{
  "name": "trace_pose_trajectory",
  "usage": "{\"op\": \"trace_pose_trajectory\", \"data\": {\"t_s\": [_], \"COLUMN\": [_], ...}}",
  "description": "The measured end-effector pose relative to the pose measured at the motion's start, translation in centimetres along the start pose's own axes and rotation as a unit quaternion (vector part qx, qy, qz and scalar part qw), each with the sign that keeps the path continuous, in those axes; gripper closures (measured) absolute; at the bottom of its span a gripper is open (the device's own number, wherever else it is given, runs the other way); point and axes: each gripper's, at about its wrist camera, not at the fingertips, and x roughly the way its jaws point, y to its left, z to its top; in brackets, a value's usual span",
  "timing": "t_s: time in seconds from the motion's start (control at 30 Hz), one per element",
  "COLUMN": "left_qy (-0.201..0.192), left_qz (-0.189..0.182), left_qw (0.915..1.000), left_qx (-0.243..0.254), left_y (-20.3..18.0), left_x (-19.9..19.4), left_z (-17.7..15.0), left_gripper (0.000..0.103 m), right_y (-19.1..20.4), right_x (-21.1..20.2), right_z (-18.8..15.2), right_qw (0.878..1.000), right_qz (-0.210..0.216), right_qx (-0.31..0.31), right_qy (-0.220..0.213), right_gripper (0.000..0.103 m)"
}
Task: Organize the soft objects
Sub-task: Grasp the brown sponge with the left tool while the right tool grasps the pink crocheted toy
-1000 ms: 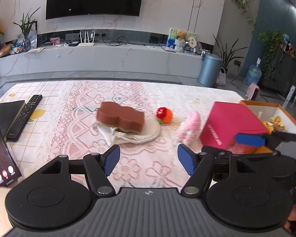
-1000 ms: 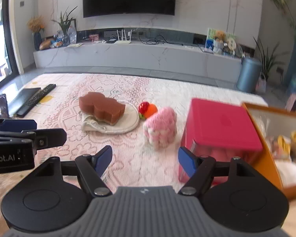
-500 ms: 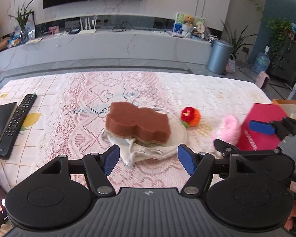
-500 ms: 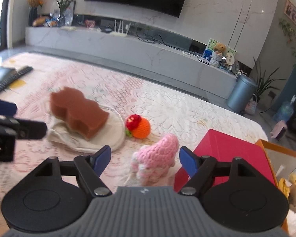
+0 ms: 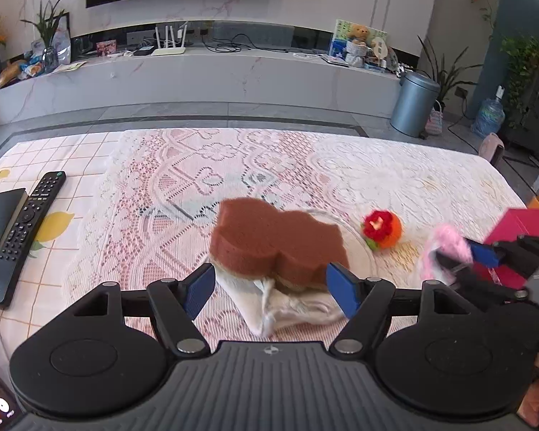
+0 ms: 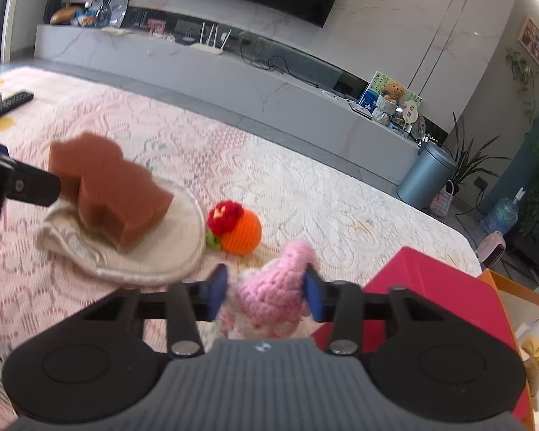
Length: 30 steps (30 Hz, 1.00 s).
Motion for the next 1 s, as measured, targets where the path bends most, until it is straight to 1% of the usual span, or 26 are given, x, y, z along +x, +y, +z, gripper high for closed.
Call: {"op": "trace_pose_trajectory", "data": {"t_s": [0.1,0.13,0.23,0.27,0.37,0.43,0.57,0.6,0.63,0.67,0.73,0.77,0.9,0.97,1.0], "left_qy": [-0.004,-0.006,-0.005,-0.004,0.004,0.015,0.032,0.032,0.029,0.023,0.001,-0.013,-0.052,-0.057,-0.052], "left_qz": [0.002,0.003,0.005,0.003,-0.012,-0.012,-0.021,-0.024,-0.023,-0.021,-0.013,-0.012,-0.038,-0.060,-0.068], "left_qw": [0.9999,0.9997,0.9978,0.9969,0.9935,0.9923,0.9885,0.9878,0.9882,0.9894,0.9920,0.9926,0.9912,0.9881,0.9868], "left_qx": [-0.012,-0.022,-0.066,-0.079,-0.113,-0.123,-0.146,-0.151,-0.148,-0.142,-0.126,-0.120,-0.116,-0.130,-0.138], "left_y": [0.5,0.7,1.9,2.3,3.1,3.3,3.7,3.8,3.6,3.4,2.8,2.5,1.9,2.0,2.0], "left_x": [1.0,1.4,2.6,2.9,4.1,5.0,6.4,6.5,6.3,6.0,5.1,4.6,2.6,2.4,2.7], "left_z": [0.6,0.8,0.9,1.0,1.0,1.0,0.8,0.8,0.8,0.8,0.9,1.0,1.1,1.3,1.5], "left_gripper": [0.018,0.018,0.018,0.018,0.018,0.018,0.018,0.020,0.024,0.026,0.035,0.037,0.037,0.037,0.037], "right_y": [-0.9,-0.9,-0.3,0.0,0.3,0.3,0.6,0.6,0.7,0.6,0.7,0.8,0.5,0.5,0.4], "right_x": [-0.4,-0.3,0.2,0.5,2.1,3.0,3.7,3.8,3.9,4.1,4.1,4.2,4.1,4.1,4.1], "right_z": [1.6,2.2,3.6,4.0,4.3,4.0,3.6,3.7,3.7,3.7,3.7,3.8,3.6,3.6,3.6], "right_qw": [0.999,0.998,0.997,0.996,0.989,0.983,0.978,0.977,0.976,0.975,0.974,0.974,0.973,0.972,0.972], "right_qz": [0.030,0.041,0.054,0.067,0.121,0.150,0.173,0.177,0.180,0.184,0.187,0.187,0.191,0.194,0.195], "right_qx": [0.027,0.033,0.035,0.039,0.078,0.105,0.120,0.122,0.124,0.127,0.128,0.127,0.128,0.130,0.130], "right_qy": [-0.017,-0.019,-0.033,-0.034,-0.014,0.002,0.009,0.010,0.012,0.014,0.017,0.018,0.021,0.023,0.024], "right_gripper": [0.092,0.093,0.093,0.093,0.093,0.093,0.093,0.093,0.093,0.093,0.093,0.093,0.092,0.092,0.092]}}
